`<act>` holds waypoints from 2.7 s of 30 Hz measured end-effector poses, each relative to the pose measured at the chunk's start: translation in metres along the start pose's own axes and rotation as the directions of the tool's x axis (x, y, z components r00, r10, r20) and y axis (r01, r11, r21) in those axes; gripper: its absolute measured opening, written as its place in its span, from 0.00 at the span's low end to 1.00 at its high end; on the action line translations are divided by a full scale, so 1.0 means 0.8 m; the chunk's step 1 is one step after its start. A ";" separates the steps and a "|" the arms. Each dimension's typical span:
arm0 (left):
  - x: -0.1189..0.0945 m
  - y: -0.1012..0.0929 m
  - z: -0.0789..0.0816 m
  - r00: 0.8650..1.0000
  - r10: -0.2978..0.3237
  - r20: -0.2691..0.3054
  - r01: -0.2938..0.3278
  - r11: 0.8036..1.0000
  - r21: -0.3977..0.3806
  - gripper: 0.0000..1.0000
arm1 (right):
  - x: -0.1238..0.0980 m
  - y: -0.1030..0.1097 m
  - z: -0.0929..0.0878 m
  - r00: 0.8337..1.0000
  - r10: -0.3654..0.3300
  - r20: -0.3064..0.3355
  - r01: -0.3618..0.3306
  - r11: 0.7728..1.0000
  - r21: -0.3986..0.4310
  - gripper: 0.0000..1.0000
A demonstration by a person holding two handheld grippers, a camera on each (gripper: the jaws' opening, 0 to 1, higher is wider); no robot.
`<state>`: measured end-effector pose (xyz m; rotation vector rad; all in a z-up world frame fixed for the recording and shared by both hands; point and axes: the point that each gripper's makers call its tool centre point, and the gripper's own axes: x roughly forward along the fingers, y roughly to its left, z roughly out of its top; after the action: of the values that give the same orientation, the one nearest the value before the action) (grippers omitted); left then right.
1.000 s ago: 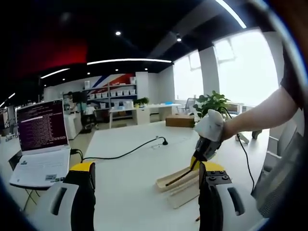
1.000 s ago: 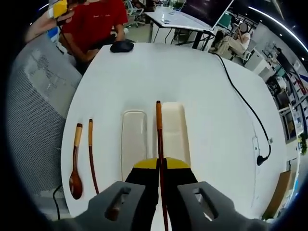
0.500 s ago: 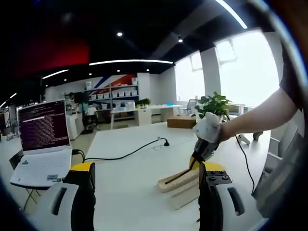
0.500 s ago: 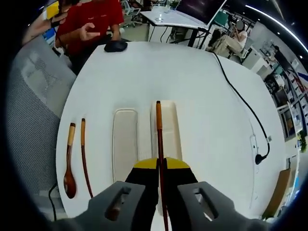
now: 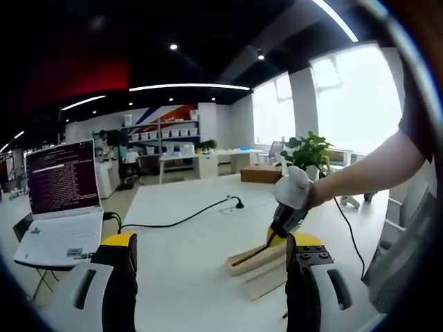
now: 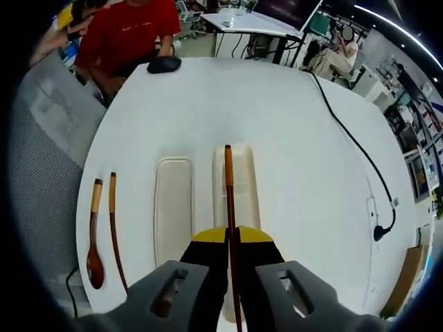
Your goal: Arrange the utensils inside the cutlery case until each visible utensil rests in its matching compartment.
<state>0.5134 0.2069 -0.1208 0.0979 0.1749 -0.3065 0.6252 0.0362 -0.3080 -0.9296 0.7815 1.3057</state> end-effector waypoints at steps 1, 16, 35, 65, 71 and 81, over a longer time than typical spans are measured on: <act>0.000 0.000 0.000 1.000 0.000 0.000 0.000 1.000 -0.001 0.92 | 0.002 -0.001 0.000 1.000 0.003 -0.001 -0.003 1.000 0.001 0.00; 0.001 0.004 -0.004 1.000 0.009 -0.011 -0.009 1.000 -0.012 0.92 | 0.023 -0.006 -0.014 0.999 0.026 -0.021 -0.025 1.000 0.015 0.00; 0.004 0.004 -0.009 0.999 0.014 -0.029 -0.014 1.000 -0.011 0.92 | 0.049 -0.006 -0.029 0.997 0.058 -0.054 -0.057 0.998 0.006 0.00; 0.002 0.013 -0.012 0.999 0.029 -0.028 -0.031 0.997 -0.065 0.92 | 0.020 -0.005 0.003 0.997 0.008 0.083 -0.020 0.990 0.139 0.13; 0.000 0.015 -0.010 0.999 0.035 -0.021 -0.036 0.998 -0.057 0.92 | 0.015 0.000 0.008 0.996 0.002 0.086 -0.014 0.991 0.136 0.14; -0.004 0.017 -0.008 0.999 0.044 -0.014 -0.045 0.998 -0.043 0.92 | -0.003 0.003 0.004 0.994 -0.044 0.096 0.028 0.986 0.165 0.14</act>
<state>0.5135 0.2214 -0.1258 0.0612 0.1916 -0.2574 0.6227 0.0378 -0.3048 -0.7392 0.7786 1.2274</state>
